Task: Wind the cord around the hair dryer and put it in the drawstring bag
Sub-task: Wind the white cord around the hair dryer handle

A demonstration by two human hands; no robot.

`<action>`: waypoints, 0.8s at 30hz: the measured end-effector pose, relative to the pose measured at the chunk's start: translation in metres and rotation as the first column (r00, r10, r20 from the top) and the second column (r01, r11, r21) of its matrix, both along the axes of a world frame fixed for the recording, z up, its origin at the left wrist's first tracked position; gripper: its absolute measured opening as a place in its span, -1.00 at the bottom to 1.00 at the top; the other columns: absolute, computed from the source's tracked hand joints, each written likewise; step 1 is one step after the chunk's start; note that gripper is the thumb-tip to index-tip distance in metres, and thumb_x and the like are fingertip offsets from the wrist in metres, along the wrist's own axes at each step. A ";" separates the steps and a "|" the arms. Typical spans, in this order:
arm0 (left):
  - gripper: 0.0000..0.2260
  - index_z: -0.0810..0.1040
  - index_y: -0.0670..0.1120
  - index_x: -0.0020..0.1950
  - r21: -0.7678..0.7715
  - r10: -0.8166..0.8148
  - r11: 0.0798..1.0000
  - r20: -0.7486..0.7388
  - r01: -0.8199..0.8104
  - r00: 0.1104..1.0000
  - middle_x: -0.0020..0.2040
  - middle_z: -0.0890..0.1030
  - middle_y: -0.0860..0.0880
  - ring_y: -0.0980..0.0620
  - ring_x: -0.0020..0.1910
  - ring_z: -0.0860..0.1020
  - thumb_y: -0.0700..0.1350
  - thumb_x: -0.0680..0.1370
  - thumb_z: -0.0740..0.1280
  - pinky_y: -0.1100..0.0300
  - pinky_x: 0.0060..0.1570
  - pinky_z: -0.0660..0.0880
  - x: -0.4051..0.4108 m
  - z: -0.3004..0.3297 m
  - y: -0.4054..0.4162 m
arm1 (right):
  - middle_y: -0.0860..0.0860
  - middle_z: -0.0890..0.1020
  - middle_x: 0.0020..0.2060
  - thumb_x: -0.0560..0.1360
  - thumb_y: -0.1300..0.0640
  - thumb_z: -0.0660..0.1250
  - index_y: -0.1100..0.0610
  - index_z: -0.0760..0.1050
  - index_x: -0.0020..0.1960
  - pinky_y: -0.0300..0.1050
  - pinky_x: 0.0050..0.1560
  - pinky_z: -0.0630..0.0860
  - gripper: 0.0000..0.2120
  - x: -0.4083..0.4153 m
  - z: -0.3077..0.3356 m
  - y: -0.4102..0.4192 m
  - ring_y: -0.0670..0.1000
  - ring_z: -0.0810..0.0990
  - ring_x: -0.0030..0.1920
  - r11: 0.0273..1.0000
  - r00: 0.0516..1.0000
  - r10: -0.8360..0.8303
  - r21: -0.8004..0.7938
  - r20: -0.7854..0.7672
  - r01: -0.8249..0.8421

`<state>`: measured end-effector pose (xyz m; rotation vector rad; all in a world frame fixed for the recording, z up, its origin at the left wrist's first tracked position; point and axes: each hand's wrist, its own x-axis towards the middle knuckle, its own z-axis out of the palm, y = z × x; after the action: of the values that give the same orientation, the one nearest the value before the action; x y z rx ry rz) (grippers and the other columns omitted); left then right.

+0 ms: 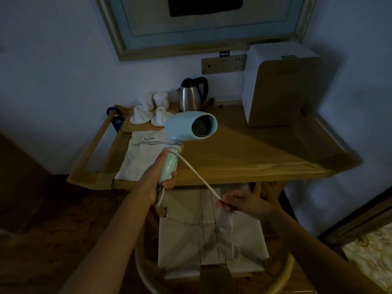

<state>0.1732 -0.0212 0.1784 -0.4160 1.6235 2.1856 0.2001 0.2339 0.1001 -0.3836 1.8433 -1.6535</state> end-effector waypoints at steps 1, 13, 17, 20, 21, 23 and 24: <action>-0.52 0.46 -0.17 -0.14 -0.049 -0.019 0.999 -0.001 0.018 1.000 -0.54 0.44 -0.02 0.14 -0.73 0.23 0.25 0.53 0.09 0.43 -0.67 0.16 -0.002 0.002 -0.002 | -0.02 0.47 -0.40 0.55 0.07 0.18 0.17 0.58 -0.12 -0.27 -0.31 0.37 -0.74 -0.002 0.000 0.000 -0.12 0.42 -0.38 0.995 0.999 0.019 0.103 -0.045 -0.015; -0.83 0.56 0.08 -0.09 -0.796 -0.687 0.512 -0.154 0.322 0.710 -0.35 0.65 0.10 0.18 -0.46 0.57 0.12 0.40 0.40 0.32 -0.52 0.46 0.026 0.030 -0.014 | 0.14 0.59 -0.17 0.49 0.26 0.29 0.25 0.56 -0.02 -0.09 -0.03 0.58 -0.88 -0.058 0.041 0.000 0.00 0.60 -0.18 0.854 0.945 -0.258 0.409 -0.201 0.320; -0.57 0.54 0.18 0.05 -0.973 -0.865 0.030 0.089 0.230 0.493 -0.12 0.61 0.16 0.21 -0.24 0.55 0.36 0.29 0.35 0.29 -0.31 0.49 0.037 0.008 0.009 | 0.03 0.46 -0.43 0.43 0.04 0.40 0.21 0.58 -0.10 -0.22 -0.43 0.30 -0.78 -0.073 0.067 -0.003 -0.06 0.37 -0.44 0.811 0.925 -0.307 0.447 -0.225 0.378; -0.54 0.54 0.13 0.07 -0.987 -0.864 -0.114 0.155 0.113 0.480 -0.08 0.65 0.10 0.21 -0.22 0.53 0.37 0.32 0.32 0.33 -0.31 0.41 0.036 -0.012 0.021 | -0.04 0.45 -0.53 0.39 0.04 0.44 0.17 0.60 -0.15 -0.25 -0.48 0.29 -0.81 -0.077 0.085 -0.010 -0.09 0.33 -0.51 0.835 0.914 -0.314 0.383 -0.256 0.394; -0.53 0.56 0.11 0.08 -0.984 -0.844 -0.118 0.170 0.133 0.509 -0.08 0.65 0.08 0.17 -0.20 0.56 0.37 0.33 0.32 0.29 -0.27 0.46 0.034 -0.018 0.023 | -0.09 0.45 -0.59 0.38 0.05 0.45 0.18 0.60 -0.16 -0.29 -0.52 0.28 -0.81 -0.077 0.090 -0.013 -0.13 0.33 -0.56 0.848 0.909 -0.324 0.346 -0.261 0.402; -0.51 0.57 0.06 0.08 -0.973 -0.772 -0.128 0.218 0.191 0.597 -0.06 0.65 0.03 0.10 -0.15 0.59 0.37 0.34 0.30 0.16 -0.14 0.54 0.028 -0.029 0.028 | -0.14 0.43 -0.68 0.38 0.07 0.46 0.16 0.60 -0.20 -0.36 -0.59 0.26 -0.85 -0.072 0.101 -0.022 -0.19 0.31 -0.62 0.880 0.915 -0.319 0.282 -0.246 0.382; -0.53 0.58 0.07 0.08 -0.969 -0.683 -0.129 0.240 0.209 0.690 -0.05 0.65 0.03 0.09 -0.12 0.59 0.36 0.36 0.29 0.16 -0.10 0.54 0.023 -0.039 0.034 | -0.15 0.43 -0.69 0.39 0.07 0.44 0.14 0.61 -0.23 -0.37 -0.60 0.26 -0.87 -0.068 0.106 -0.027 -0.20 0.31 -0.62 0.897 0.924 -0.294 0.264 -0.243 0.355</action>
<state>0.1962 0.0124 0.1392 0.3365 2.7231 0.1948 0.1324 0.2069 0.2060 -0.1091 2.3786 -1.5448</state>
